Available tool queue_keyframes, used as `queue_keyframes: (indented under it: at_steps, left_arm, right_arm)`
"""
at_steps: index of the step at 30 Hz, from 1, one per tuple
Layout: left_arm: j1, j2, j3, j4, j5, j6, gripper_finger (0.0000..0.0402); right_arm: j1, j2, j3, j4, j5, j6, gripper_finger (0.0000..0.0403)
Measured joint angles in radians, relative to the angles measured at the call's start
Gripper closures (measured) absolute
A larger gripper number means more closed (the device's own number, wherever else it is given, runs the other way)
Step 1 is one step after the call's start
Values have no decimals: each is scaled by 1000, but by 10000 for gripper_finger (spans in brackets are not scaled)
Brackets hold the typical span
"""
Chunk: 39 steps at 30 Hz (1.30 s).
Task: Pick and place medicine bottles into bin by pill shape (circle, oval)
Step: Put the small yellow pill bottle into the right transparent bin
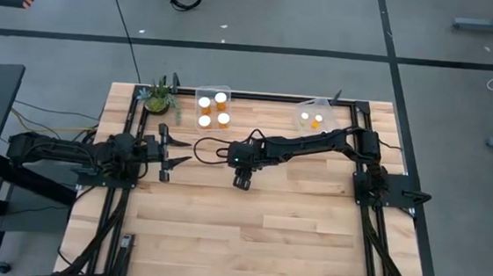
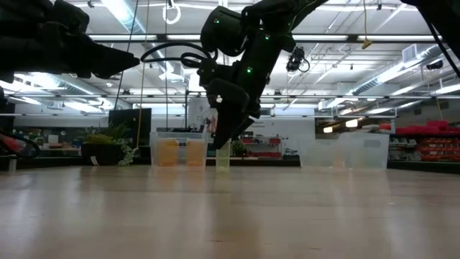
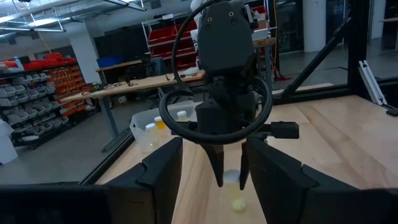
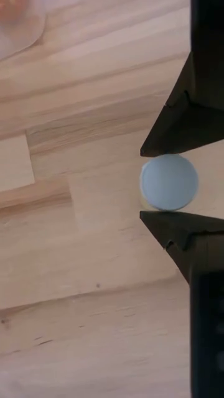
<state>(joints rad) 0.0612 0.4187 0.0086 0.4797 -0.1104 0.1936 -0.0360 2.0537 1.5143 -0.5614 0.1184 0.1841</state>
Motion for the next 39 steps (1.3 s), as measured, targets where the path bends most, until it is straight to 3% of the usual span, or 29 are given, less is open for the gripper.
queue_keyframes:
  at_steps: [6,39]
  left_arm:
    - [0,0,0,0,0,0,208]
    - [0,0,0,-5,0,0,209]
  right_arm:
    - [0,0,0,-5,0,6,271]
    - [-95,-99,1,-105,64,-39,268]
